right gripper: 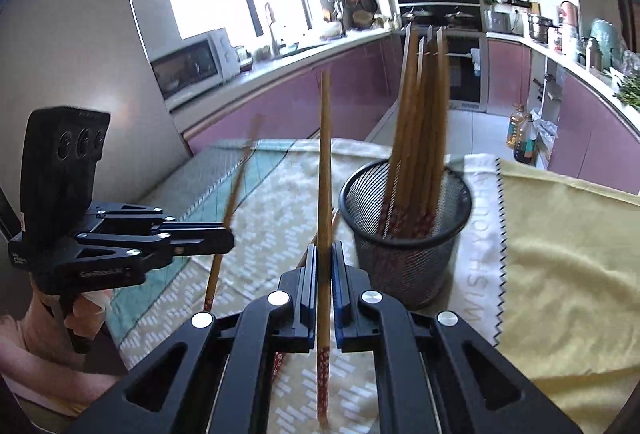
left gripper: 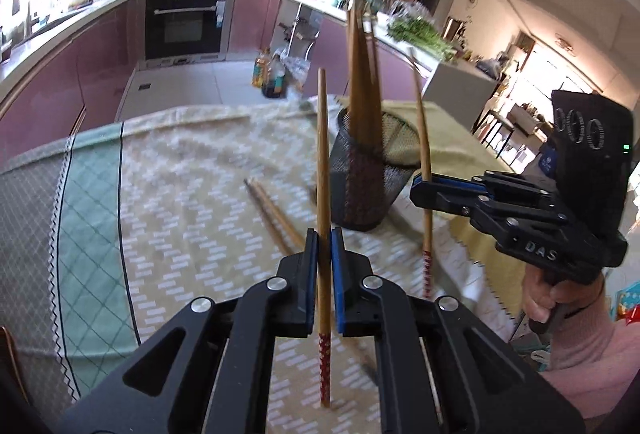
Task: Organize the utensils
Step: 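Lift the chopstick upright with the right gripper over the mesh cup, then lower the chopstick into the mesh cup and open the right gripper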
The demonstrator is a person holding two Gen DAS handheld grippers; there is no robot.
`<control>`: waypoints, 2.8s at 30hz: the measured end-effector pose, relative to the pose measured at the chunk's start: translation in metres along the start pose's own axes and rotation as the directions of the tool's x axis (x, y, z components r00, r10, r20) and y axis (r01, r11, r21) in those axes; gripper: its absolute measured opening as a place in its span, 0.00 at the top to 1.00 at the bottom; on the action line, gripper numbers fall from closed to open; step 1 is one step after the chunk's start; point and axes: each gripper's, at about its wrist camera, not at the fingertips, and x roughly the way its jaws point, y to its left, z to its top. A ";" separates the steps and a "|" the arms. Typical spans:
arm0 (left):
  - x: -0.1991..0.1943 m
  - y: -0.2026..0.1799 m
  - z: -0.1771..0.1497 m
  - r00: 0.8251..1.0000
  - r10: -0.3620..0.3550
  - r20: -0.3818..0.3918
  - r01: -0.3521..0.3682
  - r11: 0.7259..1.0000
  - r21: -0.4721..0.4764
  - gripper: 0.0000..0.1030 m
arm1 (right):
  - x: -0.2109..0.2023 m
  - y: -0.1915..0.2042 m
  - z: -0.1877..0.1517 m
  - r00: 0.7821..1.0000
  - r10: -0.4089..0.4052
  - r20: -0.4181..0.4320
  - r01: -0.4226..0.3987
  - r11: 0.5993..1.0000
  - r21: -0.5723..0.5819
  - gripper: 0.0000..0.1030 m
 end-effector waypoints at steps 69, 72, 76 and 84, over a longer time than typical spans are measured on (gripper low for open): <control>0.031 -0.054 0.112 0.998 -0.022 0.055 0.012 0.984 0.176 0.93 | 0.008 -0.056 0.061 0.989 -0.122 0.089 0.116 0.991 0.061 0.94; 0.040 -0.052 0.111 1.000 -0.011 0.027 0.005 0.983 0.182 0.93 | 0.014 -0.058 0.059 0.990 -0.125 0.065 0.121 0.991 0.063 0.94; 0.052 -0.049 0.111 1.000 0.010 -0.007 -0.009 0.984 0.180 0.93 | 0.019 -0.060 0.058 0.990 -0.131 0.052 0.127 0.989 0.073 0.94; 0.066 -0.043 0.115 1.000 0.021 -0.018 -0.018 0.986 0.167 0.93 | 0.026 -0.064 0.061 0.989 -0.138 0.044 0.134 0.987 0.085 0.94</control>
